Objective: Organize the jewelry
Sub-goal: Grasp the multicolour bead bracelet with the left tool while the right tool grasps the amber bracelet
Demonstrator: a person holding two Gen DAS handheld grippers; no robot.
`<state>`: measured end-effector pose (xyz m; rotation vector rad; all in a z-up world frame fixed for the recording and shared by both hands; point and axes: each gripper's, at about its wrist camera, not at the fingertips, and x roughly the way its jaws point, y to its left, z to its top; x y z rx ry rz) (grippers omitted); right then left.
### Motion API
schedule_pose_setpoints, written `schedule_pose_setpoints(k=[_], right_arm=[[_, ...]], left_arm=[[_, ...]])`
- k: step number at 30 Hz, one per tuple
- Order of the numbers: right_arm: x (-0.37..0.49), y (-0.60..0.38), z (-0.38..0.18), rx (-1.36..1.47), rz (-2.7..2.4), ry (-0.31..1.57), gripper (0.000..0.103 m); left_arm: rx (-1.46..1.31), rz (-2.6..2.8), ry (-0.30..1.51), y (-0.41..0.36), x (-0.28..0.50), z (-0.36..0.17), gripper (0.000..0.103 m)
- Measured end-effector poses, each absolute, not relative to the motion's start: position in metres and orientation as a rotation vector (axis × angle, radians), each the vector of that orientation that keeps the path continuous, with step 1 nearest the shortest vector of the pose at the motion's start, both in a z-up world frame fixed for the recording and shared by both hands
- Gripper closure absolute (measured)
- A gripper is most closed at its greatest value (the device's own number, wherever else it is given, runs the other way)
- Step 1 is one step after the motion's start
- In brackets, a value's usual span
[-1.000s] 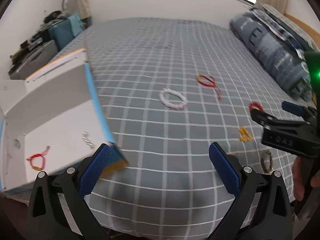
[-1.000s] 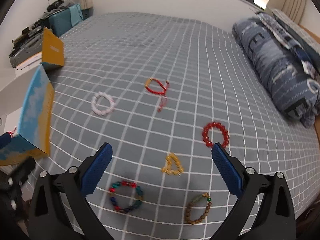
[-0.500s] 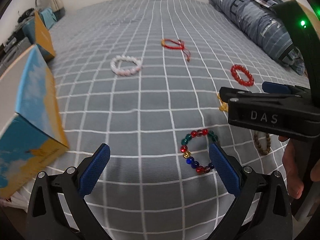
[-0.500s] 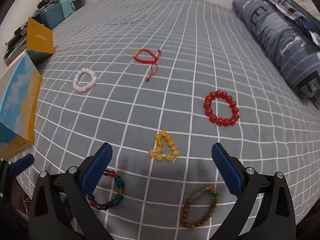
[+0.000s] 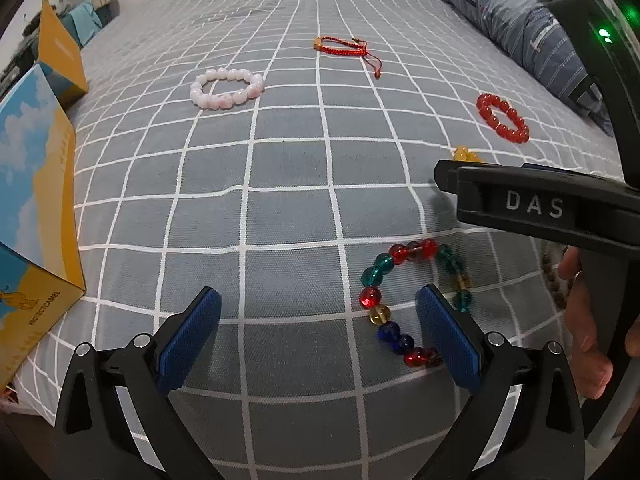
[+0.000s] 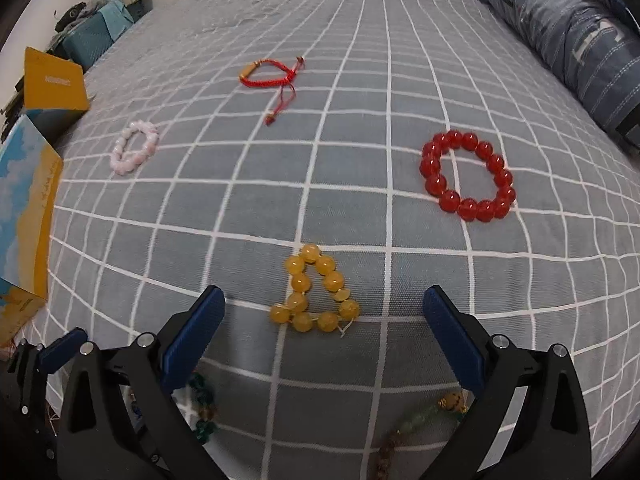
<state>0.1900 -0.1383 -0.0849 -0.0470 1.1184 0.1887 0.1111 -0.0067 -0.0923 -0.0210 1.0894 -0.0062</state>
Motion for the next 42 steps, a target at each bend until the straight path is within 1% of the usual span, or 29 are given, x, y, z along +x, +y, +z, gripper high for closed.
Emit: schedule_pose_setpoints(k=[4,7,9,10,12,16,18,19,21,22,24,25,26,27,30,42], right_arm=[[0.191,-0.136,-0.09,-0.068,0.181,1.13,0.008],[0.192,-0.136,-0.091,-0.071,0.173,1.136,0.014],[0.192,-0.136,-0.09,-0.071,0.168,1.138,0.02],[0.192,-0.136,-0.089,-0.07,0.167,1.138,0.022],[0.191,-0.136,-0.09,-0.072,0.16,1.138,0.029],[0.188,-0.136,-0.088,-0.081,0.159,1.141,0.04],[0.187,-0.137,-0.087,-0.086,0.152,1.143,0.049],[0.186,-0.137,-0.087,-0.086,0.151,1.144,0.051],[0.185,-0.138,-0.086,-0.084,0.148,1.147,0.059],[0.186,-0.138,-0.086,-0.081,0.147,1.148,0.062],[0.185,-0.139,-0.086,-0.089,0.135,1.149,0.072],[0.185,-0.139,-0.085,-0.091,0.132,1.149,0.074],[0.185,-0.14,-0.085,-0.091,0.131,1.15,0.078],[0.185,-0.14,-0.085,-0.093,0.128,1.149,0.085],[0.184,-0.141,-0.084,-0.096,0.121,1.141,0.093],[0.178,-0.142,-0.077,-0.086,0.107,1.116,0.094]], left_arm=[[-0.024,0.002,1.086,-0.006,0.111,-0.095,0.008],[-0.026,0.005,1.089,-0.005,0.112,-0.096,0.01],[-0.034,0.007,1.089,-0.003,0.111,-0.095,0.015],[-0.034,0.009,1.089,-0.002,0.111,-0.094,0.016],[-0.031,0.01,1.086,-0.001,0.109,-0.093,0.025],[-0.031,0.018,1.073,0.0,0.105,-0.091,0.037],[-0.026,0.027,1.065,0.001,0.103,-0.09,0.046],[-0.025,0.029,1.065,0.001,0.102,-0.089,0.048],[-0.029,0.043,1.063,0.003,0.101,-0.087,0.06],[-0.031,0.047,1.064,0.005,0.101,-0.087,0.063],[-0.035,0.05,1.066,0.008,0.101,-0.086,0.073],[-0.03,0.055,1.065,0.008,0.1,-0.086,0.075],[-0.025,0.058,1.064,0.008,0.1,-0.085,0.08],[-0.022,0.058,1.063,0.007,0.1,-0.085,0.092],[-0.032,0.049,1.052,0.01,0.097,-0.082,0.093],[-0.071,0.03,1.017,0.014,0.094,-0.072,0.093]])
